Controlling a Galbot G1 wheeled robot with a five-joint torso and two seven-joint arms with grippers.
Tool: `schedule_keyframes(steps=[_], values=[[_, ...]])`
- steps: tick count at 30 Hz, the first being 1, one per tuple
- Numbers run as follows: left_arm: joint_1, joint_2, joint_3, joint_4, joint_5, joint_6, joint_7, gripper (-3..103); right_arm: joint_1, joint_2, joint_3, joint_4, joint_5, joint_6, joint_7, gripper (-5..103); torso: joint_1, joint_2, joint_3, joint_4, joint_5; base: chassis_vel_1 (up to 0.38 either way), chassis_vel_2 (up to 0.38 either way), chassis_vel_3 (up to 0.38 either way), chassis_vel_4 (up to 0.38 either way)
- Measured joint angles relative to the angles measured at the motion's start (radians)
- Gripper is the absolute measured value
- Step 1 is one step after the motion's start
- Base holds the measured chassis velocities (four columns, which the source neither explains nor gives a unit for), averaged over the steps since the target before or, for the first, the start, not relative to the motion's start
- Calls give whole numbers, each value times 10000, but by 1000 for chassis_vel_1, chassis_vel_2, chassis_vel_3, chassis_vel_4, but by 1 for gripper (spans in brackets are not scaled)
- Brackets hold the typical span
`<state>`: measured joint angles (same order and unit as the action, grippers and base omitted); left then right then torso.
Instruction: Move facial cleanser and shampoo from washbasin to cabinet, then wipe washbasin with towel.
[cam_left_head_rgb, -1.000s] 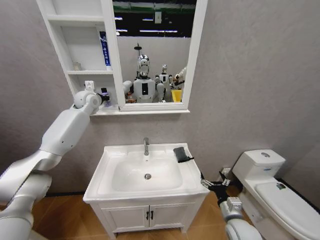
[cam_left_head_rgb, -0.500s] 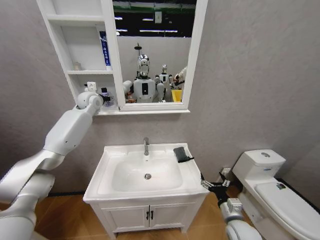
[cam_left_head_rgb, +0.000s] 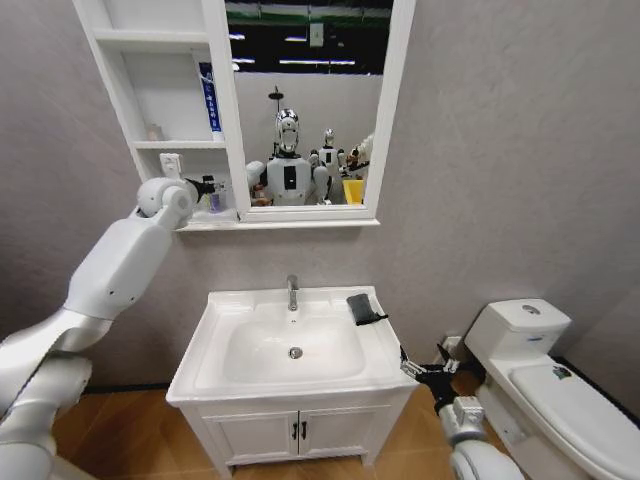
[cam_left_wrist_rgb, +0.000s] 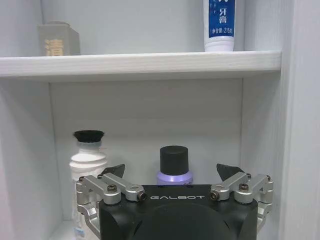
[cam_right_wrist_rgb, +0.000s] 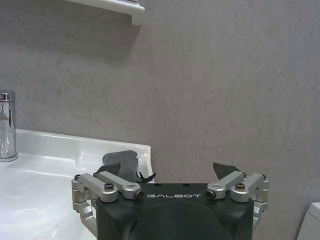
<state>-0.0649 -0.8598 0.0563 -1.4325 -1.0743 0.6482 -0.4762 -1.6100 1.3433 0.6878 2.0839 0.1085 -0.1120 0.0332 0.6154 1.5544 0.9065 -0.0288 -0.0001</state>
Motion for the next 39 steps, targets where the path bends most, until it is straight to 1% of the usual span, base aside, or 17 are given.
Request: schedule_keyframes(steps=[8, 10, 11, 13, 15, 16, 17, 19, 20, 22, 23, 25, 26, 29, 30, 32, 39], values=[[1930, 932, -1183, -2084, -248, -198, -516, 100, -37, 29, -130, 152, -77, -113, 56, 100, 0, 0, 0, 0, -3, 0, 0, 0, 0], [3388, 1397, -1920, -3796, -538, -302, -947, 100, -46, 65, -116, 192, -86, -167, 111, 100, -1, 1, -1, 6, 0, 0, 0, 0, 0], [3388, 1397, -1920, -3796, -538, -302, -947, 100, -46, 65, -116, 192, -86, -167, 111, 100, -1, 1, -1, 6, 0, 0, 0, 0, 0], [4720, 1618, -2467, -5068, -803, -336, -1543, 100, -53, 90, -106, 249, -91, -245, 172, 100, -2, 1, -2, 0, 4, 0, 0, 0, 0], [5976, 1574, -2938, -5949, -937, -337, -2168, 100, -104, 108, -78, 361, -92, -318, 225, 100, -2, 1, -1, 3, -2, 0, 0, 0, 0], [7855, 1319, -3847, -6990, -706, -371, -2393, 100, -54, 71, -79, 477, -78, -475, 310, 100, -2, 1, -1, -3, 4, 0, 0, 0, 0], [7855, 1319, -3847, -6990, -706, -371, -2393, 100, -54, 71, -79, 477, -78, -475, 310, 100, -2, 1, -1, -3, 4, 0, 0, 0, 0], [10063, 786, -4758, -7586, 578, -830, -1610, 100, 64, 6, -140, 548, -15, -643, 358, 100, -2, 1, -1, 2, 2, 0, 0, 0, 0], [10063, 786, -4758, -7586, 578, -830, -1610, 100, 64, 6, -140, 548, -15, -643, 358, 100, -2, 1, -1, 2, 2, 0, 0, 0, 0], [12011, 76, -5771, -7701, 2346, -1765, 29, 100, 28, -1, -156, 575, -19, -663, 361, 100, -1, 1, -1, -1, -4, 0, 0, 0, 0], [12011, 76, -5771, -7701, 2346, -1765, 29, 100, 28, -1, -156, 575, -19, -663, 361, 100, -1, 1, -1, -1, -4, 0, 0, 0, 0], [14219, -835, -7087, -8080, 3423, -2373, 1281, 100, -139, 10, -109, 581, -48, -644, 358, 100, -2, 0, -1, 3, -2, 0, 0, 0, 0], [14219, -835, -7087, -8080, 3423, -2373, 1281, 100, -139, 10, -109, 581, -48, -644, 358, 100, -2, 0, -1, 3, -2, 0, 0, 0, 0], [16232, -1890, -8415, -8576, 4488, -3044, 2347, 100, -258, -51, -38, 613, -63, -609, 332, 100, -3, 1, -1, 3, 3, 0, 0, 0, 0], [16232, -1890, -8415, -8576, 4488, -3044, 2347, 100, -258, -51, -38, 613, -63, -609, 332, 100, -3, 1, -1, 3, 3, 0, 0, 0, 0], [17401, -2532, -9013, -8646, 5450, -3853, 3216, 100, -234, -106, -41, 640, -58, -607, 330, 100, -3, 1, -2, 2, 3, 0, 0, 0, 0], [19268, -3410, -9748, -9089, 5998, -4757, 4102, 100, -269, -166, -94, 759, -55, -600, 326, 100, -1, 0, -1, 1, 3, 0, 0, 0, 0]])
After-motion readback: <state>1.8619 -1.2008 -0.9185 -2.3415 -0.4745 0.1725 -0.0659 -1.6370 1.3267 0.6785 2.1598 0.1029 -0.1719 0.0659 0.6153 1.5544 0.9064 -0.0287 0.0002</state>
